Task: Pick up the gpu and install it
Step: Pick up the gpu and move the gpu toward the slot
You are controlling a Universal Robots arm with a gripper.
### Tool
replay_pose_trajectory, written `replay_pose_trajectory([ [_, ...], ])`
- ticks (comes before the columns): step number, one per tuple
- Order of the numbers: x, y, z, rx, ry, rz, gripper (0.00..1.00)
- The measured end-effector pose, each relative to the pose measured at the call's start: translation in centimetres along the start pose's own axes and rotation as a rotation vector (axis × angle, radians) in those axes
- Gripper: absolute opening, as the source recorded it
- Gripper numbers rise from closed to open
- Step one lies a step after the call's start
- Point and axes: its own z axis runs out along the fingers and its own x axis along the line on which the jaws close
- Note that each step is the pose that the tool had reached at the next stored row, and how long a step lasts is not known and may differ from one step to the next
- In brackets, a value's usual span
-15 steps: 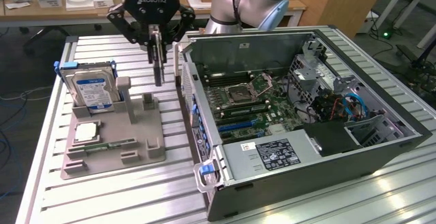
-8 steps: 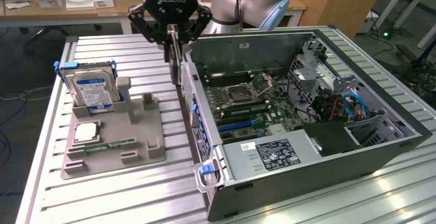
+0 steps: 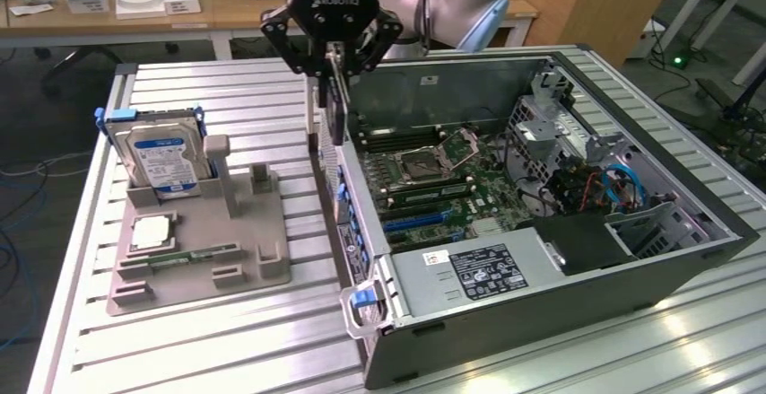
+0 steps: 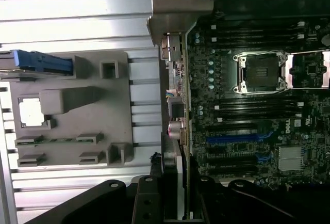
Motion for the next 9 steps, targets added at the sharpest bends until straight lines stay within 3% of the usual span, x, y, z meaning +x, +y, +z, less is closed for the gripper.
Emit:
replay_pose_trajectory([
  [9,-3.1,0.26,0.08,-0.0001,-0.0018,0.0,0.28],
])
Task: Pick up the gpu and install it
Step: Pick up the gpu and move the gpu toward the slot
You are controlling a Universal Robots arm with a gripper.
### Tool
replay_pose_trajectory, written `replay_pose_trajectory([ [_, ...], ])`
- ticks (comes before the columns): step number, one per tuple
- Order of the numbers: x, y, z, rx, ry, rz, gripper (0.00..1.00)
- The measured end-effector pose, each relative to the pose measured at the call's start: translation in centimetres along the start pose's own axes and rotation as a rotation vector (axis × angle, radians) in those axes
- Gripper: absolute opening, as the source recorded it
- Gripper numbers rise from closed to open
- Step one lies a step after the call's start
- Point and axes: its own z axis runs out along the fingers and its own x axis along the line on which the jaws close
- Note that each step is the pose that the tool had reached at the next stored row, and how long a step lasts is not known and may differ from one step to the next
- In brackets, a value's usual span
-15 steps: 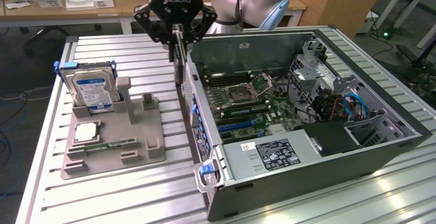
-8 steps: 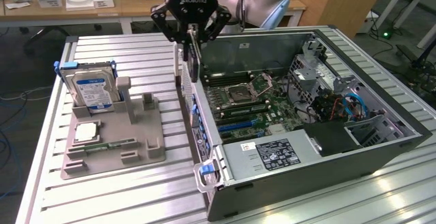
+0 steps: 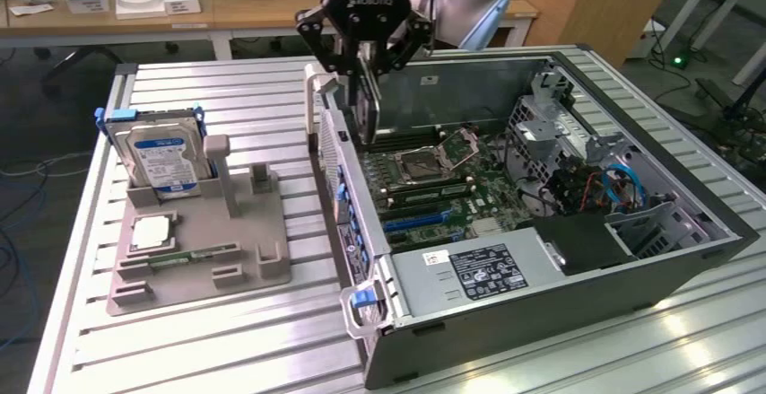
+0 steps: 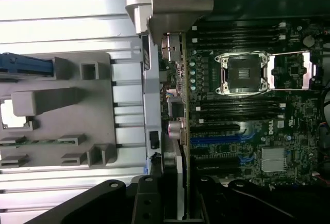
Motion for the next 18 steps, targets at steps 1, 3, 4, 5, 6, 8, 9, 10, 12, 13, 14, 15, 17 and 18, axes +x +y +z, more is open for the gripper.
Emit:
replay_pose_trajectory([
  [1,-0.3,0.03,0.01,0.0,-0.0001,0.0,0.28],
  [3,-1.0,0.08,0.03,0.0,-0.0006,0.0,0.28],
  [4,-1.3,0.1,0.04,-0.0001,-0.0008,0.0,0.28],
  [5,-1.7,0.13,0.04,0.0,-0.001,0.0,0.28],
  [6,-2.0,0.15,0.05,0.0,-0.0012,0.0,0.28],
  [8,-2.6,0.2,0.08,-0.0001,-0.0016,0.0,0.28],
  [9,-3.0,0.23,0.09,-0.0001,-0.0019,0.0,0.28],
  [10,-3.3,0.26,0.1,-0.0001,-0.0021,0.0,0.28],
  [12,-4.0,0.31,0.12,-0.0002,-0.0025,0.0,0.28],
  [13,-4.3,0.33,0.13,-0.0002,-0.0028,0.0,0.28],
  [14,-4.6,0.36,0.13,-0.0002,-0.0029,0.0,0.28],
  [15,-4.9,0.38,0.14,-0.0002,-0.0031,0.0,0.28],
  [17,-5.6,0.43,0.16,-0.0002,-0.0035,0.0,0.28],
  [18,-5.9,0.46,0.17,-0.0002,-0.0038,0.0,0.28],
])
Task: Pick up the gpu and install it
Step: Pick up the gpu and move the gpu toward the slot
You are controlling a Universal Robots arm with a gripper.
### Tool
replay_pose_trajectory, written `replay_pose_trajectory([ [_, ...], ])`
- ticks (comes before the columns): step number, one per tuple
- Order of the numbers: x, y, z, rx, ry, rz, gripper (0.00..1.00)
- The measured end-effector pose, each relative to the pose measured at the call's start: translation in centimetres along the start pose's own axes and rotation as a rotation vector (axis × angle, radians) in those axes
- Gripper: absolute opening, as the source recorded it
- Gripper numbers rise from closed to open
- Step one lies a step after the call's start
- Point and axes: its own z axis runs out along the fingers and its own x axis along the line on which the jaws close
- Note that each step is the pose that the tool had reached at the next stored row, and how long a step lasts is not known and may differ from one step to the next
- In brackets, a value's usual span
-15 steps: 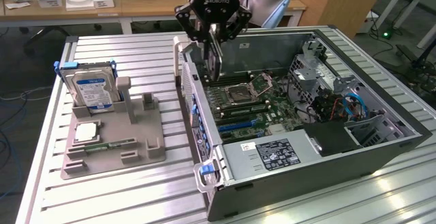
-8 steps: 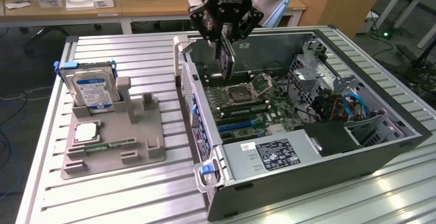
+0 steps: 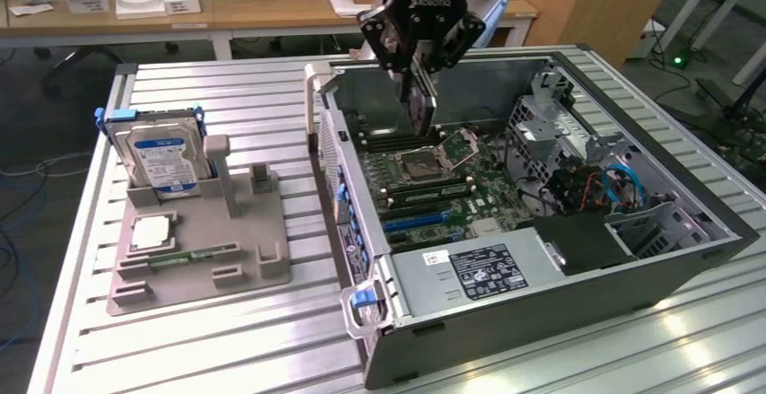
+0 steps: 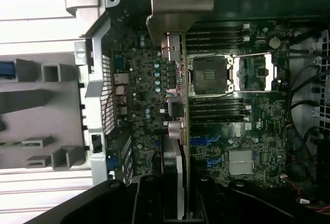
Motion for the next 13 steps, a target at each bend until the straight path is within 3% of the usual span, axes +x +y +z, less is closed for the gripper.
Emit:
replay_pose_trajectory([
  [13,-4.5,0.34,0.16,-0.0001,-0.002,0.0,0.28],
])
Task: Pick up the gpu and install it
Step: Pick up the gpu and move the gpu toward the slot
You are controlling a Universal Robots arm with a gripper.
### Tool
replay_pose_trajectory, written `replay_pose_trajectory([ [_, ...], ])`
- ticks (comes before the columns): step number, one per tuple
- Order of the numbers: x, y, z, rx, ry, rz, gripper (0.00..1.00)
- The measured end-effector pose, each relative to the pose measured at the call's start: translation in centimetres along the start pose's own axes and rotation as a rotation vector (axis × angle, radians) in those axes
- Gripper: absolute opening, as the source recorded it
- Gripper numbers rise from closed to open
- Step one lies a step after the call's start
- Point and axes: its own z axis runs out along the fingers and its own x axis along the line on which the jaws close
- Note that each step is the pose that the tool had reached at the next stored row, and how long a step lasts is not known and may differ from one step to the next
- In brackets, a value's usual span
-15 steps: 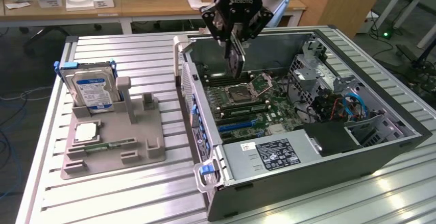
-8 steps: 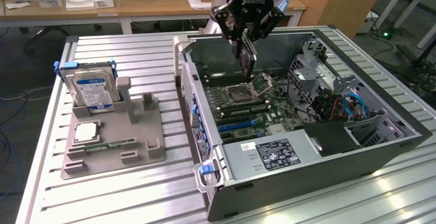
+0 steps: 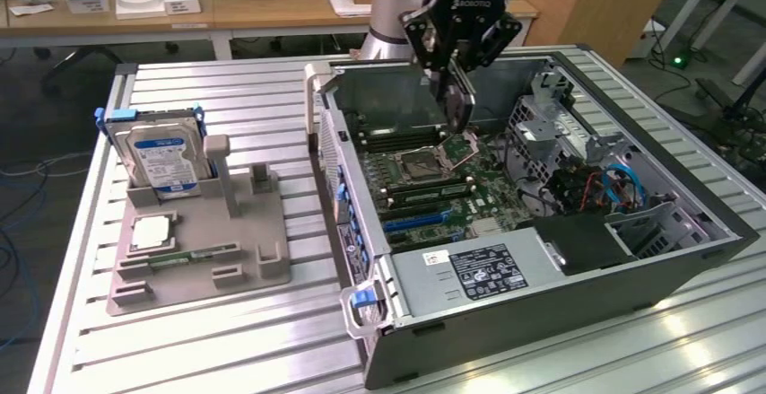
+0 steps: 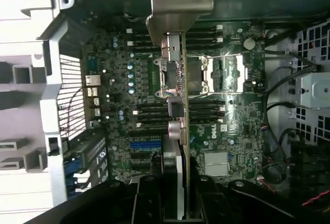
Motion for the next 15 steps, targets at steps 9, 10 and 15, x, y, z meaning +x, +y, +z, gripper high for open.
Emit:
replay_pose_trajectory([
  [9,-3.3,0.25,0.13,-0.0002,-0.001,0.0,0.28],
  [10,-3.7,0.28,0.14,-0.0002,-0.0011,0.0,0.28],
  [15,-5.6,0.43,0.22,-0.0003,-0.0016,0.0,0.28],
])
